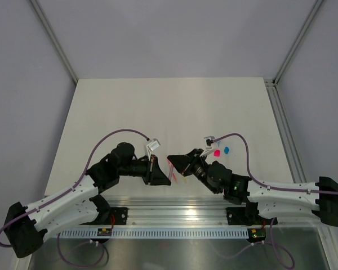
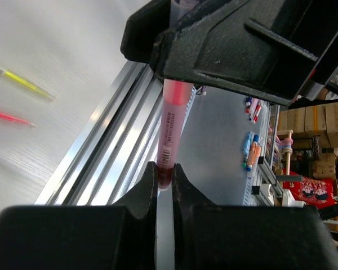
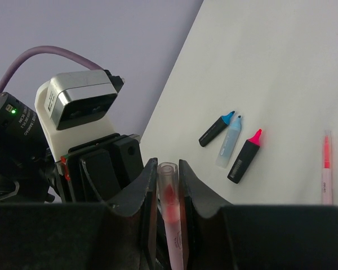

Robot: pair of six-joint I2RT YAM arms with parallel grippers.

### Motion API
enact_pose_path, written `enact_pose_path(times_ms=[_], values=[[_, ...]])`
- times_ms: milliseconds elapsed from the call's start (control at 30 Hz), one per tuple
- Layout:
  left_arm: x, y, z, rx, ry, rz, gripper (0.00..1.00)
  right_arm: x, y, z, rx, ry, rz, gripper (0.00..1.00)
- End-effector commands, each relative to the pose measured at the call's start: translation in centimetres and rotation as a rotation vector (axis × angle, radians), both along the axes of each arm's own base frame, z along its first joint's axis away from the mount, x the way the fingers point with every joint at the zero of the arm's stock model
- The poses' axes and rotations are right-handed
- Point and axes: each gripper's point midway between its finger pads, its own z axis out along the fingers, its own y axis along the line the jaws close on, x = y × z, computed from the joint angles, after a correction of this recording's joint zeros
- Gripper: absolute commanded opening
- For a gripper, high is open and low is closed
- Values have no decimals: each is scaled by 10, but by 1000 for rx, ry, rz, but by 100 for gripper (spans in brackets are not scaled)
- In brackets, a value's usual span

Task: Insert the pens into the pen caps
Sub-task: Press the pen cap onto the pen.

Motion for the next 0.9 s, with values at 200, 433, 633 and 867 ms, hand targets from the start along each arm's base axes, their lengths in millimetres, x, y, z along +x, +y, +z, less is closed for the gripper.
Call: enact_pose_path(times_ms=[200, 433, 633, 867], values=[[96, 3, 156, -427, -432, 382, 0, -100, 7, -95, -342, 168, 376, 0], [78, -11, 122, -393, -377, 301, 0, -44, 7, -61, -307, 120, 243, 0], [72, -19, 95, -343, -331, 271, 0, -9, 6, -40, -249, 135, 172, 0], [66, -28, 63, -306, -250, 225, 0, 39, 0, -33, -223, 171, 74, 0]])
